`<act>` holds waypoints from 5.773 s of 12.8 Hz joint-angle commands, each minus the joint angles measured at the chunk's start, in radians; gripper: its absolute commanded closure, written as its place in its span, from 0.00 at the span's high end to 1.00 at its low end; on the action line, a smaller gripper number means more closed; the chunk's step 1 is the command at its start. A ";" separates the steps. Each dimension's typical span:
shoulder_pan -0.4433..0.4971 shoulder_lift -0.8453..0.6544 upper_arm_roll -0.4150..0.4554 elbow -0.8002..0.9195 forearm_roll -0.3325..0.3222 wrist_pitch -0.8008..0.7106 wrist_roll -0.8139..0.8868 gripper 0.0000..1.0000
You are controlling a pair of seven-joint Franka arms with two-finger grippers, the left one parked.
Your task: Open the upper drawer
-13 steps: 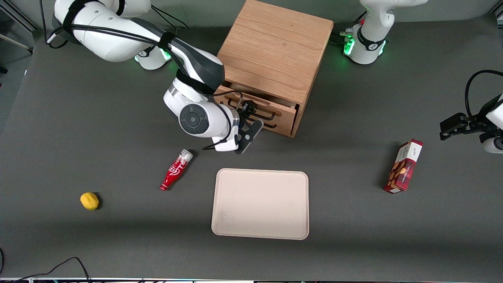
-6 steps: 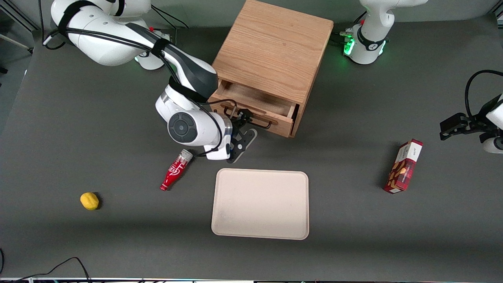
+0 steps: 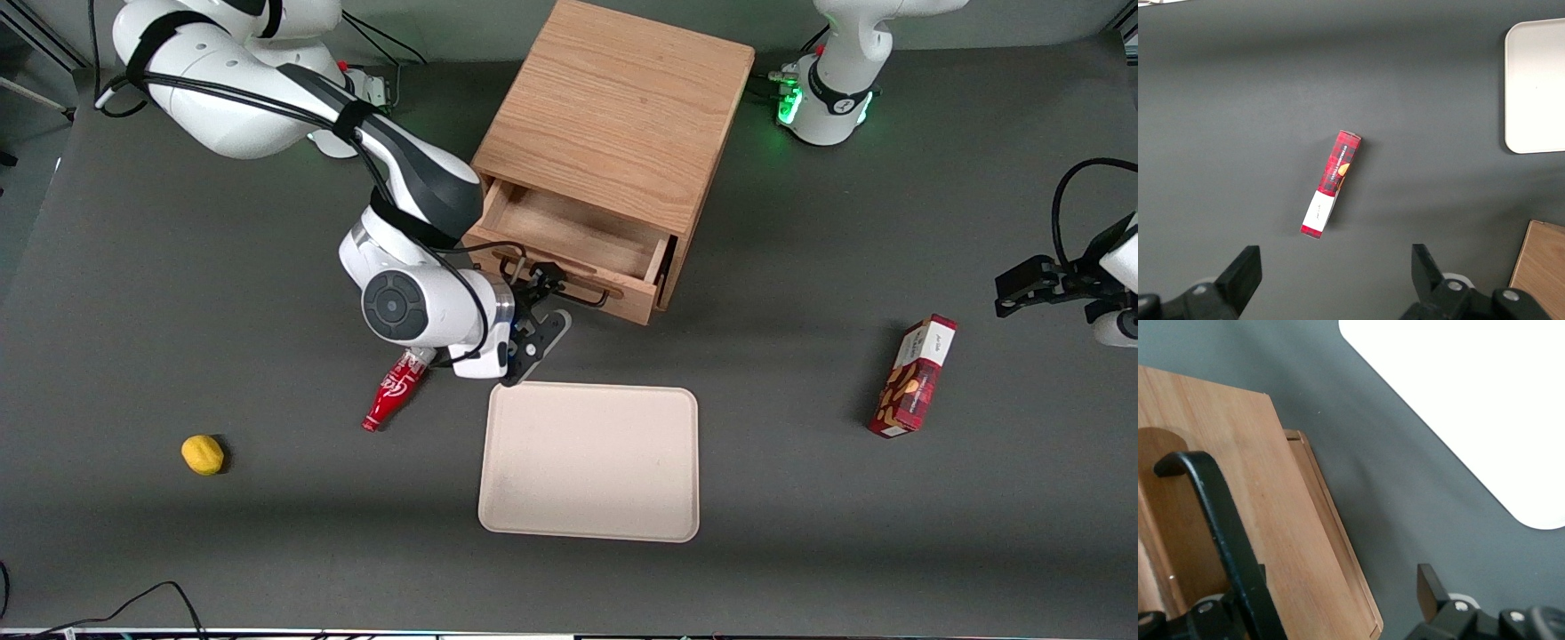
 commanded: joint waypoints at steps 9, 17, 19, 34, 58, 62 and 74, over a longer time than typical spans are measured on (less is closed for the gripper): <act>0.015 0.085 -0.051 0.170 -0.031 -0.042 -0.030 1.00; 0.007 0.127 -0.103 0.268 -0.031 -0.082 -0.106 1.00; 0.004 0.128 -0.107 0.280 -0.032 -0.082 -0.123 1.00; 0.001 0.093 -0.114 0.343 -0.022 -0.227 -0.168 1.00; -0.059 -0.566 -0.459 0.405 0.004 -0.645 -0.172 1.00; -0.059 -0.729 -0.695 0.261 0.028 -0.891 -0.157 1.00; -0.062 -1.061 -0.696 -0.358 0.063 -0.507 0.167 1.00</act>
